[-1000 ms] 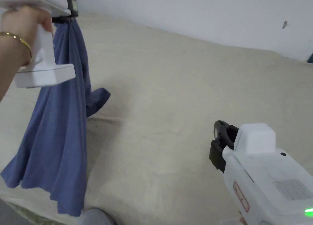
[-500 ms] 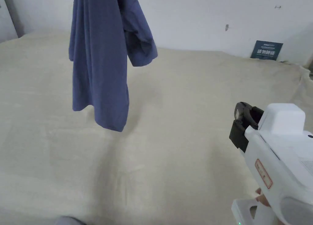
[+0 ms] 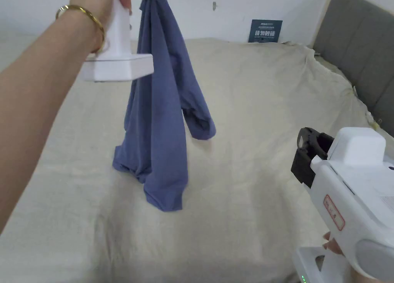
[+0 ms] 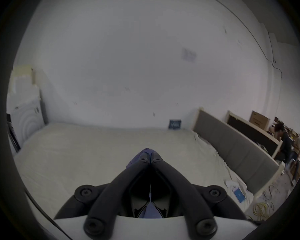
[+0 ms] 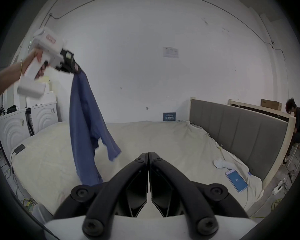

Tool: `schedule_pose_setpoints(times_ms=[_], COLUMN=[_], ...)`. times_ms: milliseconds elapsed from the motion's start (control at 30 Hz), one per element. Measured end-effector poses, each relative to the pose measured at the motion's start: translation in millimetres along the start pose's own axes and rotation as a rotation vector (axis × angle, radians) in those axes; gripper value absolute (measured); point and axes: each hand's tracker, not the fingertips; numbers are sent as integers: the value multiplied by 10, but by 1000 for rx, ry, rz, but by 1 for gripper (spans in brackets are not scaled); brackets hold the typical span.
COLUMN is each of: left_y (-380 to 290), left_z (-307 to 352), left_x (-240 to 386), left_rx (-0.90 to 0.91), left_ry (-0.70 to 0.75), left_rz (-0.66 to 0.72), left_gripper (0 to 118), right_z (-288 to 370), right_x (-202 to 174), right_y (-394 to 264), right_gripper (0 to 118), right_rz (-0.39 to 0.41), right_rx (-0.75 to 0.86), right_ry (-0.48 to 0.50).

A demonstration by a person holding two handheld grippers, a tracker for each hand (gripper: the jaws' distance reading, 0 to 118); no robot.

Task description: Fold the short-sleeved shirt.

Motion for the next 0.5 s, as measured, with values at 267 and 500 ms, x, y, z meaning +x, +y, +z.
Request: schedule_pose_setpoints(times_ms=[267,500], left_y=[-1539,-2235], left_z=[-1097,-1400], left_x=[395,442], left_rx=[-350,-565], left_ry=[-91,-44], left_rz=[-51,-88], left_gripper=[0,0], right_z=[-130,-262], right_x=[5,18], right_y=[-153,-316], right_gripper=[0,0], right_rz=[-21,-31], right_rx=[-55,-118], right_ry=[-8,-4])
